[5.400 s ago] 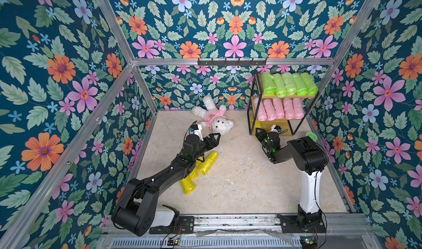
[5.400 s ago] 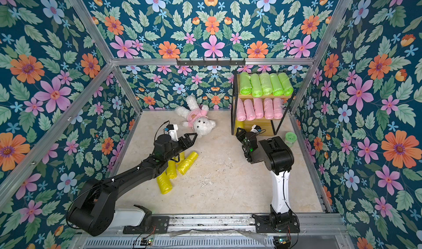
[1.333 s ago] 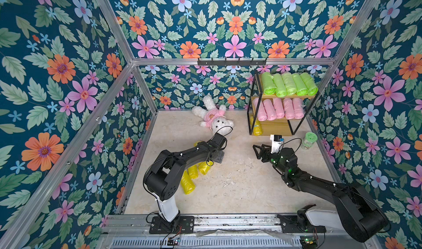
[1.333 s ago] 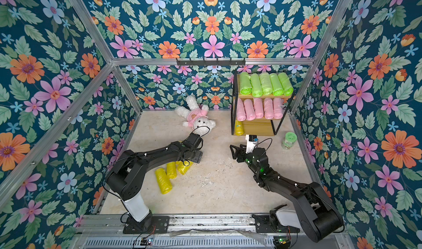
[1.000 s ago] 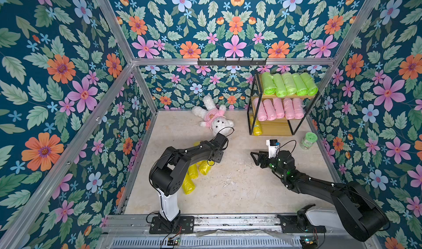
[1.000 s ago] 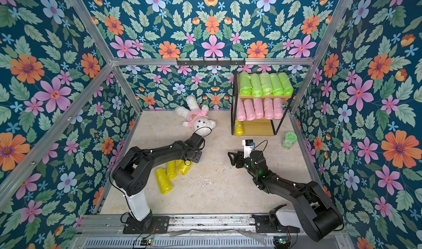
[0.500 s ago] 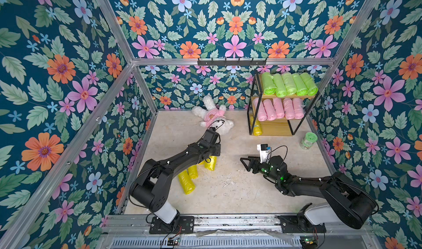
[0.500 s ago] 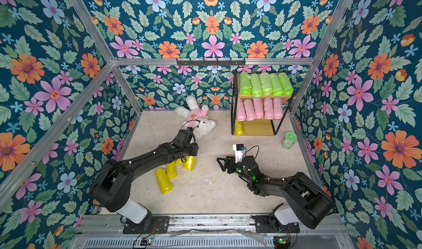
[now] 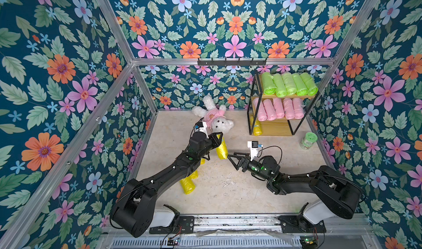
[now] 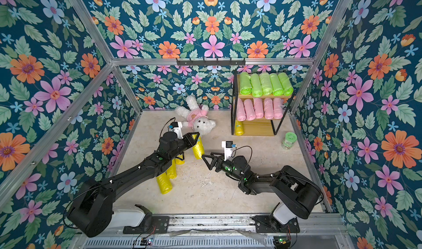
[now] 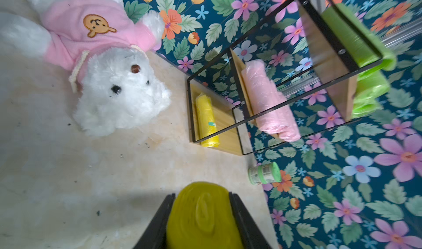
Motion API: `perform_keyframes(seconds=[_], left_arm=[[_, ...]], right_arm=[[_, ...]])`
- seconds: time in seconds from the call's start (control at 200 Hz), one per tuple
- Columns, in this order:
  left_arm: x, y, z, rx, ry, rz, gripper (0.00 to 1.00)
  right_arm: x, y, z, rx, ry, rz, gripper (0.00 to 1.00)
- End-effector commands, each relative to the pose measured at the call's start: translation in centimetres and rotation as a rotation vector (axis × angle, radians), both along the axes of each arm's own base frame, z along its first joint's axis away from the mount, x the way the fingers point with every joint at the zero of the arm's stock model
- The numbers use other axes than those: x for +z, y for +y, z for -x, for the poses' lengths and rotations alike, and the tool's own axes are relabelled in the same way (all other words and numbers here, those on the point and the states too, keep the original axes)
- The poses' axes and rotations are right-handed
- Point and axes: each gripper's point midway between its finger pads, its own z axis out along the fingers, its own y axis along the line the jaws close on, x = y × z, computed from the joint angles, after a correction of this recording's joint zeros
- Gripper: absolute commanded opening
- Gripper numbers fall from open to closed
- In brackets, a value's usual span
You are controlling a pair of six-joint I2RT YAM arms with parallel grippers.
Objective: Sort the rolls of trash bags by color and place them on the shelf
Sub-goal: Pick up the roll of trash bags from the center of the board.
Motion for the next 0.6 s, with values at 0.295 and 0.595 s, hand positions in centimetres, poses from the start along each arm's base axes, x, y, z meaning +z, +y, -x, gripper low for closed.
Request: perform_keyframes(seconds=[0.295, 0.595], left_arm=[[5.5, 0.4, 1.1, 0.039, -0.088, 0.405, 0.30], [5.6, 0.0, 1.4, 0.028, -0.083, 0.445, 0.29]], right_arm=[[2.5, 1.5, -1.1, -0.022, -0.008, -0.110, 0.90], [3.9, 2.4, -1.2, -0.011, -0.022, -0.159, 0.68]])
